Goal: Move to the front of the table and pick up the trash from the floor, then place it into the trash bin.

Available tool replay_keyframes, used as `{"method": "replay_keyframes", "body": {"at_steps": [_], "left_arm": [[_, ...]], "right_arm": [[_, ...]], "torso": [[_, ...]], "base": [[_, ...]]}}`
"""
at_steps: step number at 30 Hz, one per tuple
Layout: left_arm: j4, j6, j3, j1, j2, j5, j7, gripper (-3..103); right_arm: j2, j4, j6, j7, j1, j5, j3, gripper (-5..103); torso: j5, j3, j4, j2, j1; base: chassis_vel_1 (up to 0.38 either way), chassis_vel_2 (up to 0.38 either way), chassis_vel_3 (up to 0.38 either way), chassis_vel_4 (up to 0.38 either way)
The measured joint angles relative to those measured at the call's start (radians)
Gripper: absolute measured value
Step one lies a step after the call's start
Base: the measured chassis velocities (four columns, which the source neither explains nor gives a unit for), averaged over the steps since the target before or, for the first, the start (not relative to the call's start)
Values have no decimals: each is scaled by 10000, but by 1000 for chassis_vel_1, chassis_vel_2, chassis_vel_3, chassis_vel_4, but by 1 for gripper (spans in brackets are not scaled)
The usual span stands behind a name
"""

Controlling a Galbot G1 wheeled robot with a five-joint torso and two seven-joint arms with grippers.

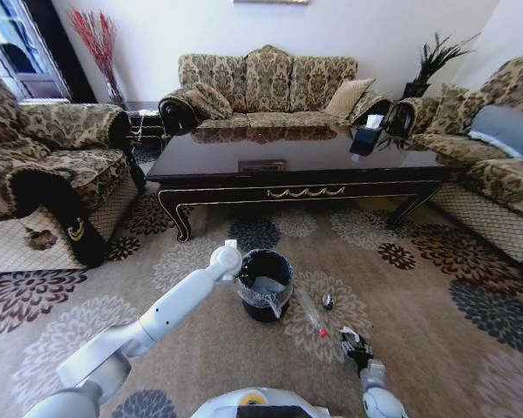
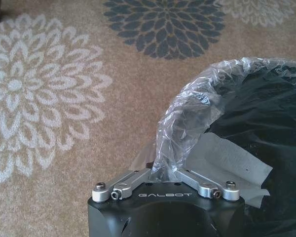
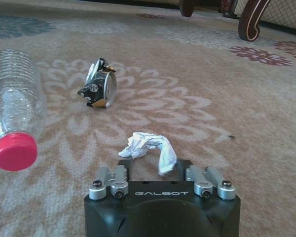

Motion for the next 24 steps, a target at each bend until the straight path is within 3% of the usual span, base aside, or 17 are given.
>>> {"method": "replay_keyframes", "body": {"at_steps": [3, 5, 10, 12, 24], "left_arm": [[0, 1, 0, 22, 8, 2, -4, 0], [-1, 0, 0, 33, 12, 2, -5, 0], [-4, 0, 0, 78, 4, 10, -8, 0], [-5, 0, 6, 89, -5, 10, -8, 0], [-35, 0, -29, 246, -16, 59, 1, 0]], "right_arm": [[3, -26, 35, -15, 2, -2, 0, 36], [2, -28, 49, -19, -2, -2, 0, 36], [-13, -51, 91, -12, -45, 10, 56, 9], [-5, -52, 97, -12, -48, 11, 60, 4], [-5, 169, 171, -2, -244, -117, 120, 0]], "torso": [[1, 0, 3, 0, 0], [1, 0, 3, 1, 0], [-7, 1, -6, 0, 0], [-6, 1, -6, 0, 0], [-6, 2, -6, 0, 0]], "base": [[0, 0, 0, 0], [0, 0, 0, 0], [0, 0, 0, 0], [0, 0, 0, 0], [0, 0, 0, 0]]}}
